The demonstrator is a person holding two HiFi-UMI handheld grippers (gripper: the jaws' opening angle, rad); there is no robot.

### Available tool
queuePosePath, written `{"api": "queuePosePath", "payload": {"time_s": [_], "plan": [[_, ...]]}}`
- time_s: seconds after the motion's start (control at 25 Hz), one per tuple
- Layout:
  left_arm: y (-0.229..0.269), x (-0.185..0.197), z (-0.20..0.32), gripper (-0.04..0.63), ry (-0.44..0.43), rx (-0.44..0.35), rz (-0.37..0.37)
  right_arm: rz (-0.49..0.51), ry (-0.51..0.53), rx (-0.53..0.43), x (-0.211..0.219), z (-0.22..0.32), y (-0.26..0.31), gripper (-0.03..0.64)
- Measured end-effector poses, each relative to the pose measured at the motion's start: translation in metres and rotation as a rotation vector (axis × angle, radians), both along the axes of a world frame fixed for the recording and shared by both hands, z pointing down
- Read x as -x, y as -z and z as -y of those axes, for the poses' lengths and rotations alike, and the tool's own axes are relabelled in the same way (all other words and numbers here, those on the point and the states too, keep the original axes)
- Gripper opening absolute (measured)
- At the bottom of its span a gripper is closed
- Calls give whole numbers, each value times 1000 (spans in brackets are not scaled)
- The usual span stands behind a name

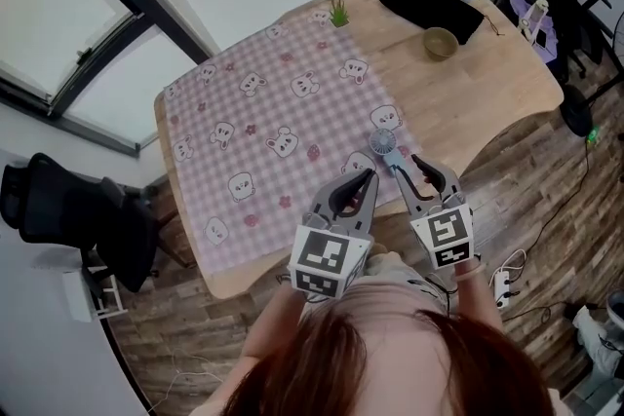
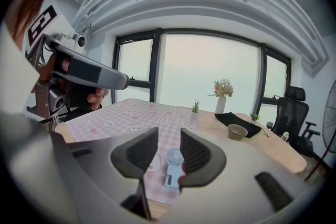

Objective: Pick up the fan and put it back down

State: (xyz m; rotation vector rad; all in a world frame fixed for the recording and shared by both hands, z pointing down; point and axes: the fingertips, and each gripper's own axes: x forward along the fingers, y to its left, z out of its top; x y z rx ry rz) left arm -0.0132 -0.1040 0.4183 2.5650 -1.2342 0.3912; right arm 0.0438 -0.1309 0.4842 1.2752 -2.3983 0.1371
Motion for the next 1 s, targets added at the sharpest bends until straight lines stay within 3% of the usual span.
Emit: {"api": "queuePosePath", "payload": {"time_s": [1.0], "plan": [[-22,9,32,15,-33,63,-11,-76,-3,153,4,30,-80,172]]}}
